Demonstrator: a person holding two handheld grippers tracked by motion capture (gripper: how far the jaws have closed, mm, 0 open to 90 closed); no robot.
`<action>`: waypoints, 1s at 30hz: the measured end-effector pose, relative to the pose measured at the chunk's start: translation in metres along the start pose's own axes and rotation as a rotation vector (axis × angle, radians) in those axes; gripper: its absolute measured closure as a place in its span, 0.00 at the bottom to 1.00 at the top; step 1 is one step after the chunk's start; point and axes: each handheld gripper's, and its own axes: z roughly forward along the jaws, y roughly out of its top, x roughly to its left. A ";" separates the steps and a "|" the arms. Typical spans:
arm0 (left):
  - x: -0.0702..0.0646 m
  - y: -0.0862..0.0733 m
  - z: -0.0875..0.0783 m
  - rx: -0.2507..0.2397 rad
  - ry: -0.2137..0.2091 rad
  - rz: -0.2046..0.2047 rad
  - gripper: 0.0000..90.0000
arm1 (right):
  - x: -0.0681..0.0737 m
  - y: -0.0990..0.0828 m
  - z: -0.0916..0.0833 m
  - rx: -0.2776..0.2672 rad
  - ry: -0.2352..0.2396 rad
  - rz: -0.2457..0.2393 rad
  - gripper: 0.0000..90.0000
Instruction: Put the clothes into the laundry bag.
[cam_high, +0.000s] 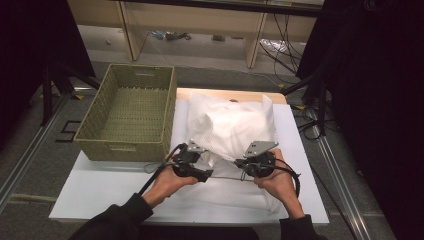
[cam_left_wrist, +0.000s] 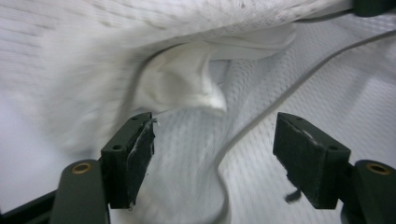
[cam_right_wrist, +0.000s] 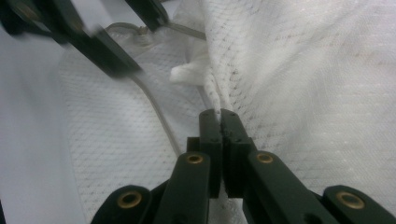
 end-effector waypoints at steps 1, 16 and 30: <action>0.003 -0.003 -0.009 -0.009 0.009 0.007 0.32 | 0.000 0.000 0.000 -0.003 0.000 -0.001 1.00; 0.037 -0.049 0.007 0.110 0.011 0.075 0.49 | 0.000 0.007 -0.022 -0.040 0.001 -0.036 1.00; 0.028 -0.079 -0.036 0.111 -0.001 0.176 0.95 | 0.011 -0.013 -0.013 0.027 0.015 -0.028 1.00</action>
